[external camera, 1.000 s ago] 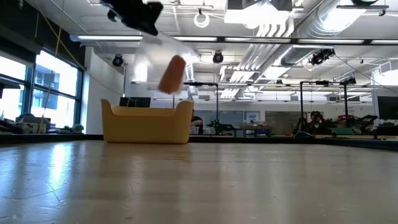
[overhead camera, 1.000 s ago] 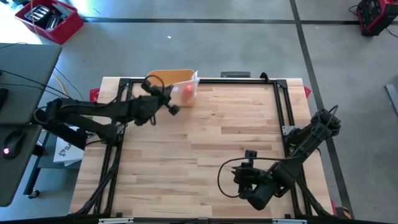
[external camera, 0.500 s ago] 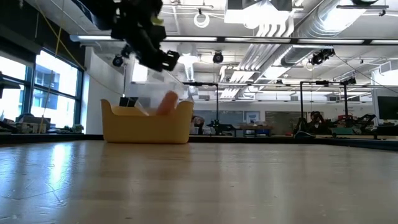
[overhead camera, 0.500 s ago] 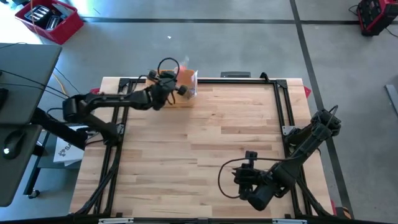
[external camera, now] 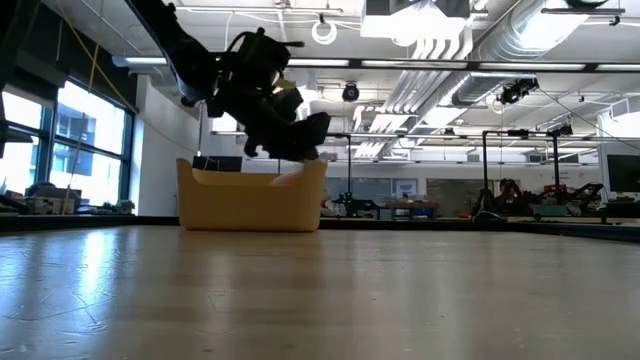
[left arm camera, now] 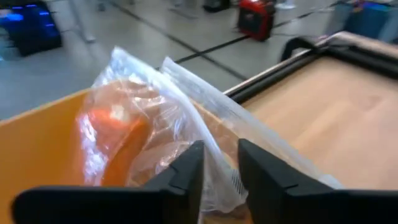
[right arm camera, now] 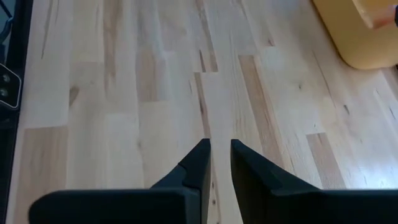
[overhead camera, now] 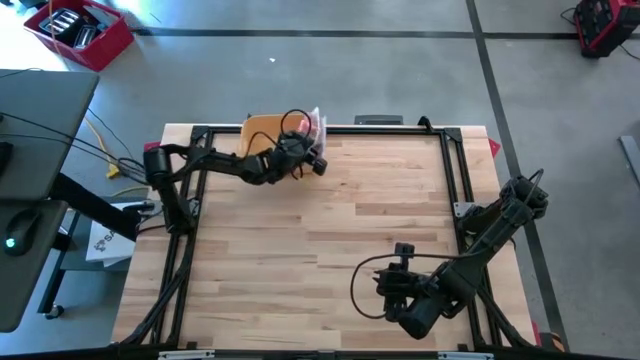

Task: Roll bandage
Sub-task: Put the transparent zip bag containing the rolled orange bandage into the yellow bin, then return to Home Position

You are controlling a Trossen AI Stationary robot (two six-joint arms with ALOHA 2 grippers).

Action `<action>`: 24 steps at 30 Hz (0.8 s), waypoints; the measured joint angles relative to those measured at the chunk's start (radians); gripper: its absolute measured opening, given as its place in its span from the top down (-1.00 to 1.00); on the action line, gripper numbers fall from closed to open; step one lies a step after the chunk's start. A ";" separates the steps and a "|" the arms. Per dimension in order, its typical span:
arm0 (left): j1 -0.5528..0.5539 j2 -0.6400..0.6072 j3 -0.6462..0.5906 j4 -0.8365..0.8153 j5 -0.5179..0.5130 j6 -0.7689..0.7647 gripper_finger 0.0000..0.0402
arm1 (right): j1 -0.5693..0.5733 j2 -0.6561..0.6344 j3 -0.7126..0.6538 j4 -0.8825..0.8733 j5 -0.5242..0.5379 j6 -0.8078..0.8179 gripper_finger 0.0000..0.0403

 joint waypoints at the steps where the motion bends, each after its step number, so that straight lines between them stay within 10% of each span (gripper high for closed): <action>1: 0.002 -0.007 0.003 0.000 0.024 0.000 0.50 | 0.000 0.000 0.000 0.000 0.000 0.000 0.75; 11: 0.008 -0.297 0.004 -0.288 0.099 0.071 0.03 | 0.000 0.000 0.000 -0.009 0.000 0.000 0.75; 18: 0.011 -0.615 -0.008 -0.585 0.293 0.065 0.12 | 0.000 -0.087 -0.015 -0.177 0.026 -0.004 0.91; 24: -0.025 -0.947 -0.120 -0.710 0.431 0.061 0.40 | 0.008 -0.441 -0.294 0.028 0.043 0.004 0.96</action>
